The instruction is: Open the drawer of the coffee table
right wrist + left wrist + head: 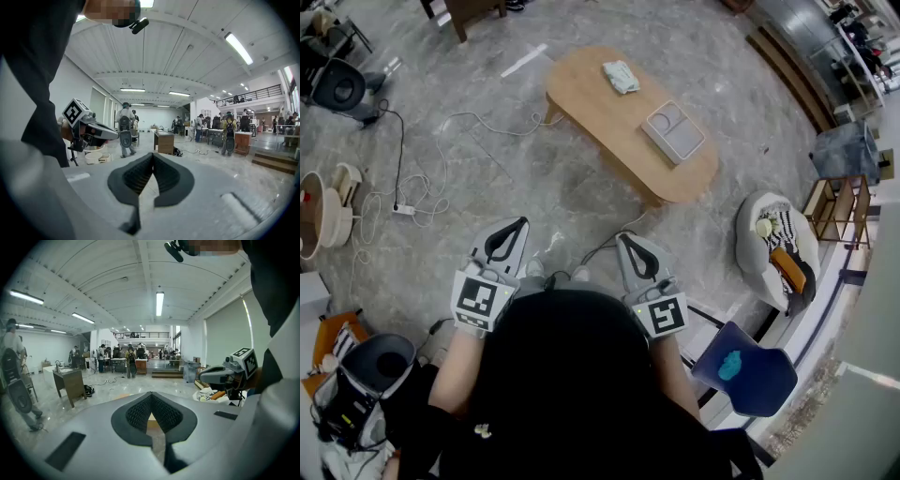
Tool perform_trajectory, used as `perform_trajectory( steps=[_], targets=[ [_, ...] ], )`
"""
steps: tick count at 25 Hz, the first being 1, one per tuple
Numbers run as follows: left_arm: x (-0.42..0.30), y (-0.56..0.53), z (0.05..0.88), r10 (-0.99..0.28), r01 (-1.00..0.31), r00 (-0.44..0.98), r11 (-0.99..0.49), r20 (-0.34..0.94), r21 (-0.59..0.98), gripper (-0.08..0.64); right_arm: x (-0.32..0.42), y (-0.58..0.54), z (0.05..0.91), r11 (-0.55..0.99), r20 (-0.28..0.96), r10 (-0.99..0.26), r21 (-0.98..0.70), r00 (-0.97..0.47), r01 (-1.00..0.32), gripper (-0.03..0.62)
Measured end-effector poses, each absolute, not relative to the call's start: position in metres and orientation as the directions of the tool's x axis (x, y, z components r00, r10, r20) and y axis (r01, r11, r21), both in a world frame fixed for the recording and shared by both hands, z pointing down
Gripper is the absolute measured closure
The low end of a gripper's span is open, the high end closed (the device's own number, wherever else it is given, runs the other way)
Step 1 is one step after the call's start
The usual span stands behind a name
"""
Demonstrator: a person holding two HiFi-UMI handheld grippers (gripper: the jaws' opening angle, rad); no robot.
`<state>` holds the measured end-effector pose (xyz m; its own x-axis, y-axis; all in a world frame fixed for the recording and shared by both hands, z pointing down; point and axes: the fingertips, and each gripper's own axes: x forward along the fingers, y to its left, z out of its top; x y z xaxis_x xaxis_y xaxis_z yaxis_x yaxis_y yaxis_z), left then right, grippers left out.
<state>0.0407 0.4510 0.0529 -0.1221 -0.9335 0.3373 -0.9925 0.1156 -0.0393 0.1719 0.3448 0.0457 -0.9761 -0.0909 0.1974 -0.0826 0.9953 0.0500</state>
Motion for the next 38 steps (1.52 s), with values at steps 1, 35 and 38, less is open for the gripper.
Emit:
perform_trajectory(
  steps=[1, 35, 38],
  targets=[
    [0.044, 0.448, 0.053, -0.931, -0.992, -0.127, 0.121, 0.341, -0.039, 0.548, 0.176, 0.342, 0.046, 0.996, 0.199, -0.085, 0.057, -0.976, -0.075, 0.594],
    [-0.157, 0.289, 0.125, -0.854, -0.981, -0.007, -0.095, 0.520, -0.169, 0.548, 0.002, 0.182, 0.101, 0.968, 0.318, -0.232, -0.020, -0.919, -0.252, 0.594],
    [-0.207, 0.269, 0.126, -0.852, -0.979, 0.031, -0.132, 0.523, -0.157, 0.548, -0.042, 0.170, 0.102, 0.957, 0.336, -0.266, -0.022, -0.904, -0.289, 0.594]
  ],
)
